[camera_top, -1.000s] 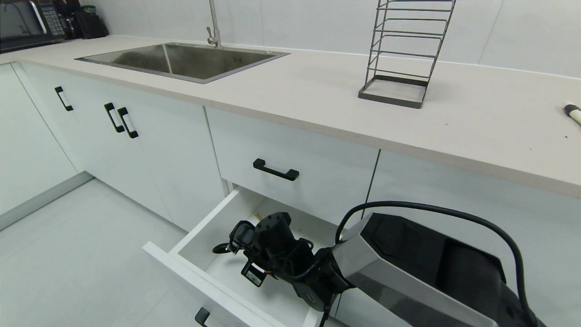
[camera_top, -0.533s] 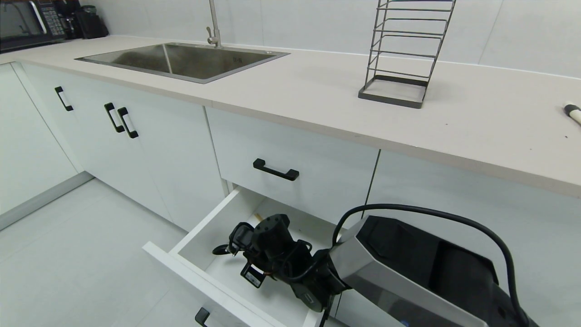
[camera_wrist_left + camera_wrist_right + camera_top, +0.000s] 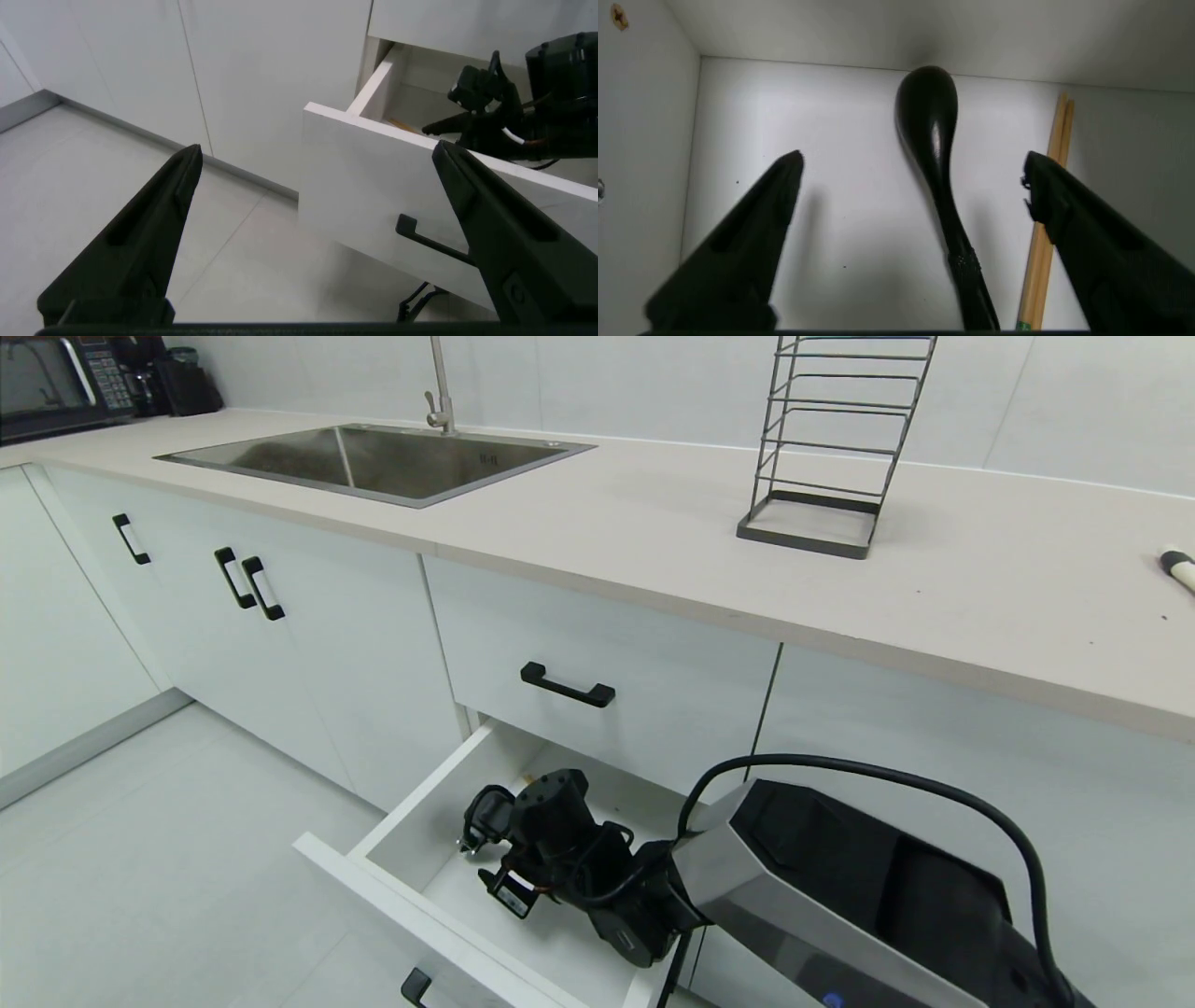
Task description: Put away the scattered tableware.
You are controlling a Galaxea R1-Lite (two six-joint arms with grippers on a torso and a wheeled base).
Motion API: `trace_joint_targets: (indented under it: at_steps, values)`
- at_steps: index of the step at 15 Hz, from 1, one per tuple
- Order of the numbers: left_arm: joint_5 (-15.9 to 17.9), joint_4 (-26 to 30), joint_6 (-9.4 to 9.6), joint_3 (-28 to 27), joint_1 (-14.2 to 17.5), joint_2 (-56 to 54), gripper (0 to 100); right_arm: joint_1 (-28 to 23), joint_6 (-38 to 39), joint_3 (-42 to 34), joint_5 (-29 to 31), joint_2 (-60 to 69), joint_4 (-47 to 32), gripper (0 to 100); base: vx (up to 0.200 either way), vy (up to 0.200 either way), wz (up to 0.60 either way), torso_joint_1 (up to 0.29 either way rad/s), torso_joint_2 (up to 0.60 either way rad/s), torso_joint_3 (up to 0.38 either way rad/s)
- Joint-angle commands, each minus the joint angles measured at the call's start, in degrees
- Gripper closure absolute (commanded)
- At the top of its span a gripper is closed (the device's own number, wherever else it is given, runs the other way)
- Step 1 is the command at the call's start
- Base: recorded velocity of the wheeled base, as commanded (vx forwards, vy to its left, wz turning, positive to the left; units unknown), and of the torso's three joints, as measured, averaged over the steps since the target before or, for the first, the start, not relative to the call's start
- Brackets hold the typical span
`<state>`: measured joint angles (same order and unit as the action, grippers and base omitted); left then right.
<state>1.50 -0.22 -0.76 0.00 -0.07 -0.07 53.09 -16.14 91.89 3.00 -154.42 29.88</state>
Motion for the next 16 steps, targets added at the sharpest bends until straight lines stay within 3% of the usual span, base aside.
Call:
trace_joint_targets:
  at_steps: [1, 9, 16]
  values:
    - [0.0, 0.0, -0.04, 0.0, 0.0, 0.1, 0, 0.1, 0.0, 0.6, 0.0, -0.4, -0.2, 0, 0.000, 0.000, 0.00, 0.000, 0.00, 0.000]
    - [0.0, 0.0, -0.04, 0.0, 0.0, 0.1, 0, 4.1, -5.8, -4.1, -0.5, 10.6, 0.3, 0, 0.000, 0.000, 0.00, 0.000, 0.00, 0.000]
    - [0.0, 0.0, -0.04, 0.0, 0.0, 0.1, 0, 6.7, -6.4, -22.7, -2.9, 27.0, 7.4, 0, 0.000, 0.000, 0.00, 0.000, 0.00, 0.000]
